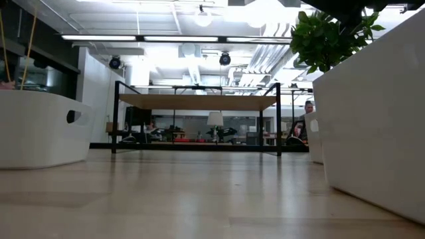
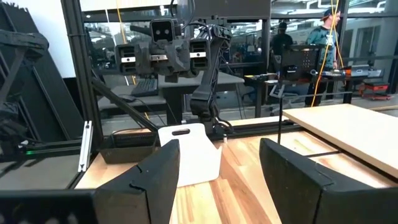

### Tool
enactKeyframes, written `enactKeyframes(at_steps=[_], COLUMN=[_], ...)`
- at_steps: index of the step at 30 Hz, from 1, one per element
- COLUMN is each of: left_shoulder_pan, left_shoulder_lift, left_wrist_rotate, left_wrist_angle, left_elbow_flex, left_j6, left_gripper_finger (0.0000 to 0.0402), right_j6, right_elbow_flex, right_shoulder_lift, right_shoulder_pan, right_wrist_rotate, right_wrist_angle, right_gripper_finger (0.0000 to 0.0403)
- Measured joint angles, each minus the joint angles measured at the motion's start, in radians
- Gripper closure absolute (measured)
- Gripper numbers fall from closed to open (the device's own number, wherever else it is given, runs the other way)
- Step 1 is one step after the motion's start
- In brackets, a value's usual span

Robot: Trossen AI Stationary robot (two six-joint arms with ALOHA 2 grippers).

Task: Stack baskets on shelf by color
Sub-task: Stack the top black bin on the bottom right black bin

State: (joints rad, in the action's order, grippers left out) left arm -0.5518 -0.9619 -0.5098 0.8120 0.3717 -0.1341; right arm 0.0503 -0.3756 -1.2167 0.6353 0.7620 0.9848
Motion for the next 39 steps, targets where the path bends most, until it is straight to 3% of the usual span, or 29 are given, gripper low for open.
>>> enactKeyframes(at_steps=[18,20,27,32,35,39], left_shoulder_pan=[0.000,0.000,0.000,0.000,0.000,0.000], left_shoulder_lift=[0.000,0.000,0.000,0.000,0.000,0.000], left_wrist_rotate=[0.005,0.005,0.005,0.005,0.005,0.005], left_wrist_angle=[-0.008,-0.008,-0.008,-0.008,-0.007,-0.007], left_elbow_flex=[0.000,0.000,0.000,0.000,0.000,0.000], left_j6=[0.000,0.000,0.000,0.001,0.003,0.015], left_gripper_finger=[0.0241,0.0241,0.0241,0.0241,0.0241,0.0241], right_j6=[-0.001,-0.057,-0.180,-0.097,0.000,-0.025], right_elbow_flex=[0.000,-0.002,-0.065,-0.147,-0.182,-0.201], right_shoulder_lift=[0.000,0.000,0.000,0.001,0.001,0.001], right_shoulder_pan=[0.000,0.000,-0.002,-0.015,-0.033,-0.078], right_wrist_rotate=[0.023,0.103,0.564,0.795,0.807,0.810], right_wrist_angle=[-0.001,-0.005,-0.154,-0.205,-0.187,-0.215], right_gripper_finger=[0.0194,0.0194,0.0194,0.0194,0.0194,0.0194])
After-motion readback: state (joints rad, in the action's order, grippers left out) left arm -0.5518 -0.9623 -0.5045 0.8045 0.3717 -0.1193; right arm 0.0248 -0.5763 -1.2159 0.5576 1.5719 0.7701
